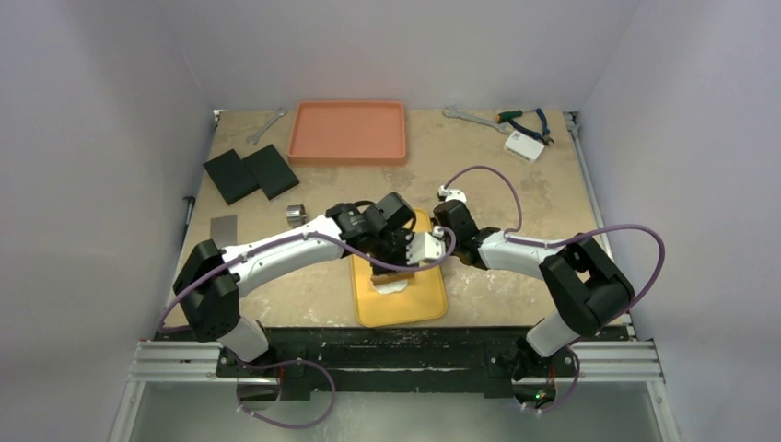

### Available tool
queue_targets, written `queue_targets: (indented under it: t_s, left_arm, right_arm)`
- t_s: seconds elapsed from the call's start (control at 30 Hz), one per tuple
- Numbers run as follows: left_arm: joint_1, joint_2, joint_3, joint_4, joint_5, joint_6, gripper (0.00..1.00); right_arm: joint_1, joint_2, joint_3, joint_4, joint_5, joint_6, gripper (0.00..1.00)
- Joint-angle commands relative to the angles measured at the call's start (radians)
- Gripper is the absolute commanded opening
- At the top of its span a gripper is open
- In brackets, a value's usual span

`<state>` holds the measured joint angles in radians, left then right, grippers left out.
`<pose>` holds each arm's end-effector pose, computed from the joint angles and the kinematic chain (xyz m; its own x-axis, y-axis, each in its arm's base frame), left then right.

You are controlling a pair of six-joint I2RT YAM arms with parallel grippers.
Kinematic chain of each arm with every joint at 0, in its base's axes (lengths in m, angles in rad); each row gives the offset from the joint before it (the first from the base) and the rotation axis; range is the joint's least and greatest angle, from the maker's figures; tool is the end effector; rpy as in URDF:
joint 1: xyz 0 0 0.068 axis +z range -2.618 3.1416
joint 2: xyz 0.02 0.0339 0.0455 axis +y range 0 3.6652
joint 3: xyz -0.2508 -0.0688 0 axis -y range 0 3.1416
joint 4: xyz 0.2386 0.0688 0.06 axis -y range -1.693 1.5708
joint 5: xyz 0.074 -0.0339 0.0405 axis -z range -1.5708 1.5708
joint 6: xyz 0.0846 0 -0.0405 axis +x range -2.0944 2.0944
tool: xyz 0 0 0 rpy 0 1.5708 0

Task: Roll out the dumpling wrappers from the dough
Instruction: Flatten out the dough on the work surface.

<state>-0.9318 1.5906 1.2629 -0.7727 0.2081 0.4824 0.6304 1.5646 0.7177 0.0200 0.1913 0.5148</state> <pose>0.1895 -0.2843 0.2045 -0.0807 0.8697 -0.4869 0.9918 0.1184 0.0471 0.2743 0.1802 0.1097 -0.7511 0.0503 -0.6583 -0.1205 0.9699 0.2116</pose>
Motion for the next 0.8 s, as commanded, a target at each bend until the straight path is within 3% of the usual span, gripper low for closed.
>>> queue_targets:
  t_s: [0.0,0.5,0.77]
  left_arm:
    - [-0.088,0.037,-0.092,-0.135,0.196,0.085,0.00]
    - [-0.117,0.043,-0.138,-0.316,0.306,0.245,0.00]
    - [-0.119,0.054,-0.168,-0.334,0.304,0.275,0.00]
  right_arm:
    - [0.001,0.017,0.005,-0.018,0.025,-0.013,0.00]
    - [0.001,0.014,0.004,-0.018,0.025,-0.013,0.00]
    - [0.001,0.012,0.003,-0.018,0.024,-0.012,0.00]
